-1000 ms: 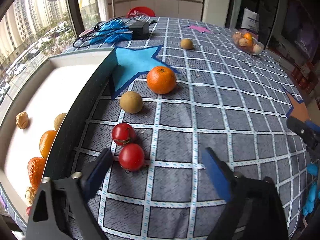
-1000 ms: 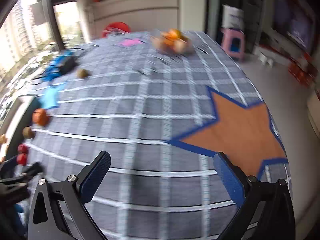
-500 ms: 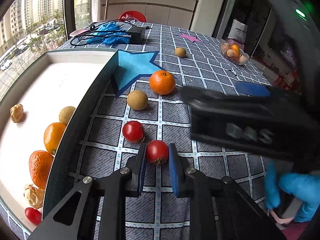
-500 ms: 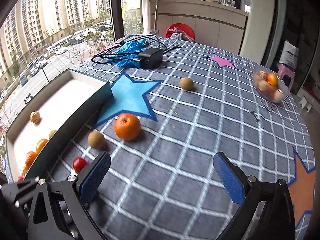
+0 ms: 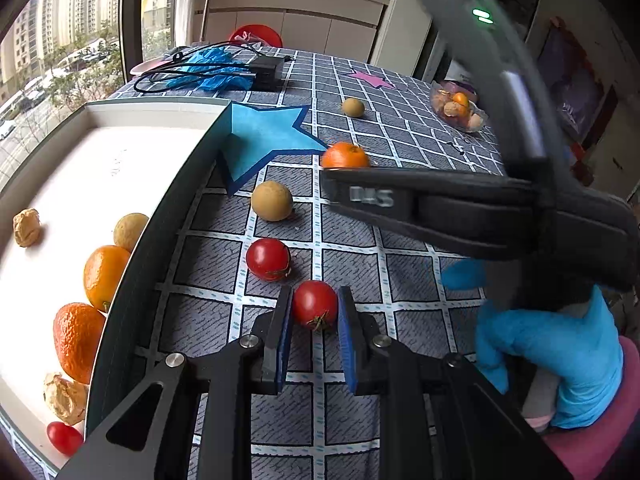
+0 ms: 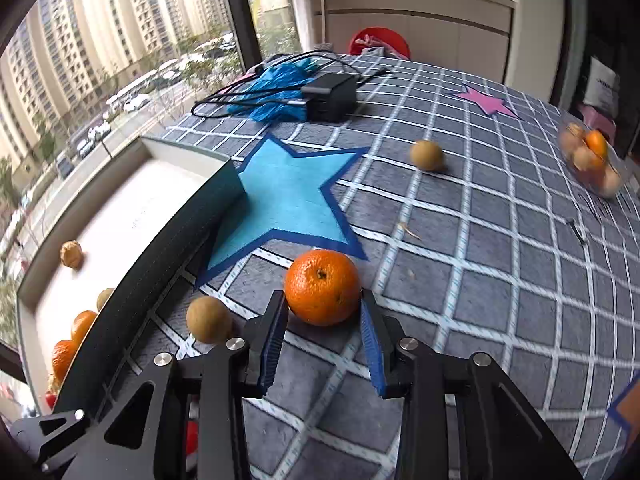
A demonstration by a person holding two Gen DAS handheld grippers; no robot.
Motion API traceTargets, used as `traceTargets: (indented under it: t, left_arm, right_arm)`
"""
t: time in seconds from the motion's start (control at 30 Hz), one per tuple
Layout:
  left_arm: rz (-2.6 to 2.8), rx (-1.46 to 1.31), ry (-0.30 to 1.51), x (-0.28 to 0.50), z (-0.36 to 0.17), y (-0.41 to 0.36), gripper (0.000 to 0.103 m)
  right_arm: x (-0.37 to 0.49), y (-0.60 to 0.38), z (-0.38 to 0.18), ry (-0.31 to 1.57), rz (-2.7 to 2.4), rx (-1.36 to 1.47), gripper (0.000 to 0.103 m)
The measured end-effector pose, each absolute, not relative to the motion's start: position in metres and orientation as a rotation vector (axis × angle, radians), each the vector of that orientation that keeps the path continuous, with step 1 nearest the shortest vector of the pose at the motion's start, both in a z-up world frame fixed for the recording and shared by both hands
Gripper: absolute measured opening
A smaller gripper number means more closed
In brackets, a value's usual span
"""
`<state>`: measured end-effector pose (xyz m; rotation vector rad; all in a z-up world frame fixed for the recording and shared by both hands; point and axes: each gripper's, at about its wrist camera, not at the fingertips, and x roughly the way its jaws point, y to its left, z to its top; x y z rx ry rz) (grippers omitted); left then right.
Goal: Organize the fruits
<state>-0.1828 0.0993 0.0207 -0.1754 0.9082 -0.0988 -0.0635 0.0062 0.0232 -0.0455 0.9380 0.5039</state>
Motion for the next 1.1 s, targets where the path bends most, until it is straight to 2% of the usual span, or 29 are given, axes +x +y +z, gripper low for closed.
traceTargets:
  t: [0.37, 0.53, 0.57, 0.63, 0.67, 0.93, 1.0, 1.07, 1.1]
  left_arm:
    - [-0.206, -0.138, 0.889, -0.210, 0.028, 0.085, 0.023]
    - [-0.214, -0.140, 0.874, -0.221, 0.036, 0.091, 0.023]
    - [-0.209, -0.139, 0.869, -0.224, 0.037, 0.094, 0.023]
    - [-0.203, -0.129, 0.860, -0.228, 0.038, 0.098, 0.023]
    - [-0.197, -0.125, 0.857, -0.230, 0.038, 0.100, 0.023]
    - [-0.196, -0.140, 0.862, -0.234, 0.041, 0.112, 0.023]
    - [-0.193, -0.145, 0.865, -0.234, 0.043, 0.117, 0.023]
    - [-0.193, -0.149, 0.870, -0.235, 0.045, 0.122, 0.023]
    - [-0.191, -0.151, 0.871, -0.235, 0.045, 0.124, 0.023]
  right_arm:
    - [-0.124, -0.053, 0.055, 0.893, 0.501, 0.069, 0.037]
    - [-0.132, -0.058, 0.052, 0.899, 0.448, 0.004, 0.039]
    - [-0.131, -0.059, 0.051, 0.900, 0.440, 0.000, 0.057]
    - [-0.131, -0.060, 0.050, 0.873, 0.412, -0.008, 0.083]
    - [-0.128, -0.056, 0.050, 0.869, 0.406, -0.019, 0.083]
    - [-0.082, -0.013, 0.035, 0.921, 0.426, -0.054, 0.083]
    - [-0.071, 0.000, 0.029, 0.934, 0.431, -0.080, 0.071]
    - [-0.062, 0.005, 0.020, 0.971, 0.428, -0.079, 0.045]
    - [-0.060, 0.006, 0.019, 0.957, 0.408, -0.079, 0.039]
